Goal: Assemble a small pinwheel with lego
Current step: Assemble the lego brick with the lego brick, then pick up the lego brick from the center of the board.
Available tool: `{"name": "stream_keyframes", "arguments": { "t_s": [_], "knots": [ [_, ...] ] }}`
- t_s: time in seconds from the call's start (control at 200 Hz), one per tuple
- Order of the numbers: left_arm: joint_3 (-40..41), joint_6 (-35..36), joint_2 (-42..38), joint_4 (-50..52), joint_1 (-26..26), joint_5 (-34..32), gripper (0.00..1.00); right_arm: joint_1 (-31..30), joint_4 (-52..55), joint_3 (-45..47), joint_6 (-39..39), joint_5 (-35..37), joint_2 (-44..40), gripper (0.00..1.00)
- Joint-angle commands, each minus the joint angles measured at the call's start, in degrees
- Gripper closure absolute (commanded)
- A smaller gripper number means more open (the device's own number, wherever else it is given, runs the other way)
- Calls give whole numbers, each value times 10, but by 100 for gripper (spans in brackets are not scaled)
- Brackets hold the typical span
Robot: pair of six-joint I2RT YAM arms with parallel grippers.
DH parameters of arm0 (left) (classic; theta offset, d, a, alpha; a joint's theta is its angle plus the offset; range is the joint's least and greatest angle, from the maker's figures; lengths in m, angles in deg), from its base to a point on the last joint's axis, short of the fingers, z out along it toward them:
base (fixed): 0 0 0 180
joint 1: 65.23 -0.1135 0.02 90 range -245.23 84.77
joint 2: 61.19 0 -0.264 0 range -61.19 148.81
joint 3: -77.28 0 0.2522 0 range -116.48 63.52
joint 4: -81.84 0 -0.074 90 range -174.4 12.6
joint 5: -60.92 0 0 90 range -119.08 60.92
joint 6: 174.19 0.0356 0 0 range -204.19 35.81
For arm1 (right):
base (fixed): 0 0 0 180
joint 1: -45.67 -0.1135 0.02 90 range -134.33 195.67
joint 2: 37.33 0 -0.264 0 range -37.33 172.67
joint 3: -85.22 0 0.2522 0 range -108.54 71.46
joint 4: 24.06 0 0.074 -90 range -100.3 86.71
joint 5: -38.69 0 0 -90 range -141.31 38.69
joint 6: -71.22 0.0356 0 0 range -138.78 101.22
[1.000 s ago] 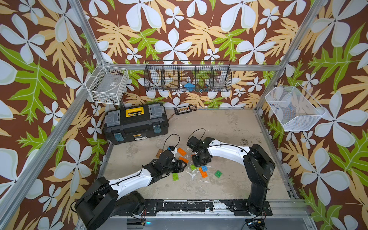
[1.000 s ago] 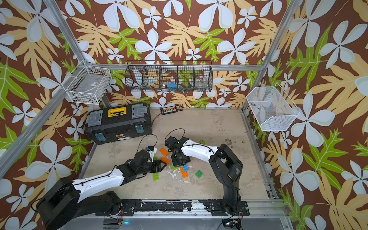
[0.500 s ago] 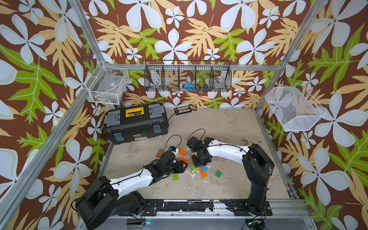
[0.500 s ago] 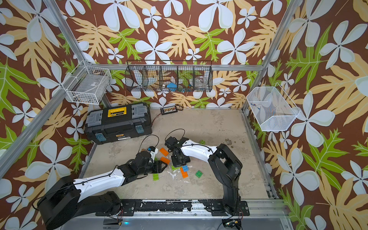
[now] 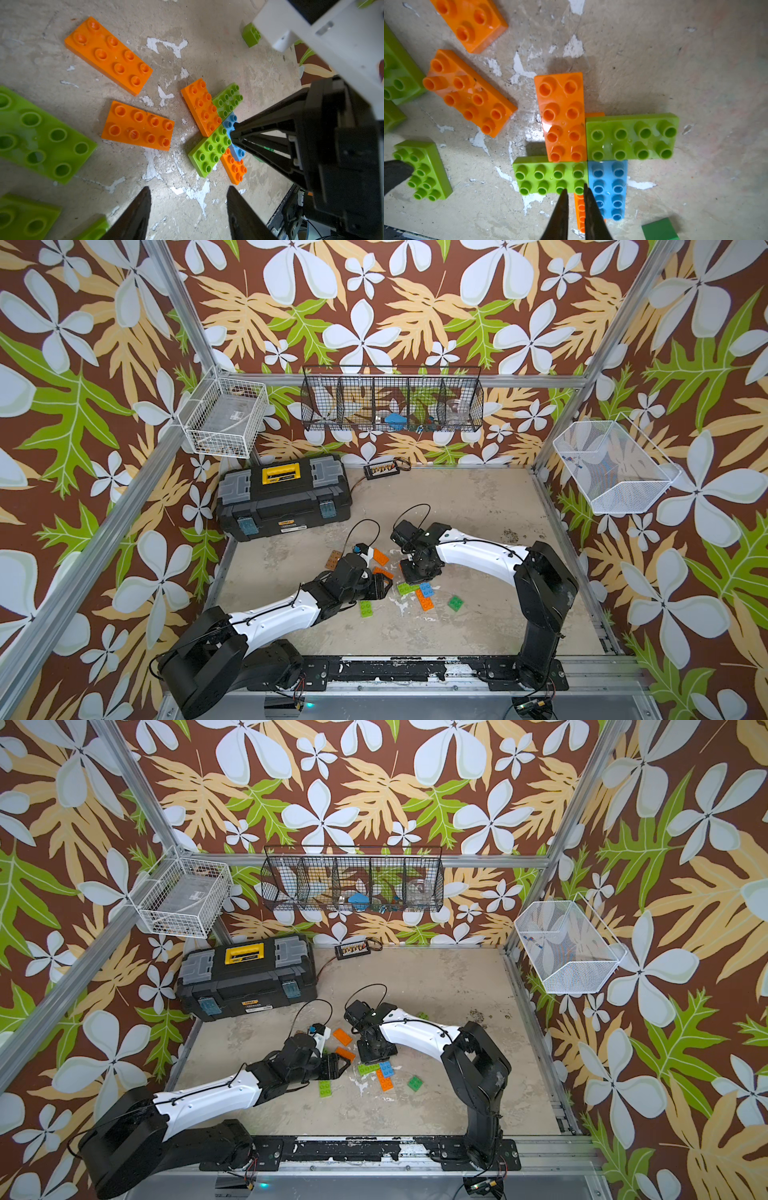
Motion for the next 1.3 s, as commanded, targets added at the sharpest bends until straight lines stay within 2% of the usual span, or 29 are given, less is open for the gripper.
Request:
{"name": "stream_keyframes", "arguments": {
  "t_s": [0.0, 0.175, 0.4, 0.576, 0.621, 0.741, 0.831, 0.941, 1.126, 1.296],
  "knots": [
    [-3, 10, 2, 7, 0, 2, 40, 0, 11, 5, 0, 8, -7, 83],
    [-20, 18, 11, 13, 24, -10, 40, 15, 0, 56, 5, 13, -54, 83],
    [-81, 39, 72, 8, 123, -50, 40, 71, -2, 191, 9, 9, -175, 78],
    [-112, 42, 117, -25, 192, -61, 40, 87, -19, 258, -16, -16, -228, 61],
    [-113, 39, 121, -34, 203, -63, 40, 88, -24, 266, -30, -18, -232, 53],
    [-101, 25, 118, -53, 217, -66, 40, 92, -33, 270, -65, -14, -240, 35],
    [-88, 16, 109, -57, 218, -71, 40, 102, -39, 273, -82, -16, -235, 30],
    [-78, 11, 96, -53, 219, -80, 40, 112, -52, 279, -98, -24, -222, 31],
    [-69, 9, 86, -52, 218, -79, 40, 113, -62, 288, -110, -60, -213, 43],
    [-74, 8, 96, -59, 218, -77, 40, 112, -55, 299, -110, -65, -219, 47]
  ]
}}
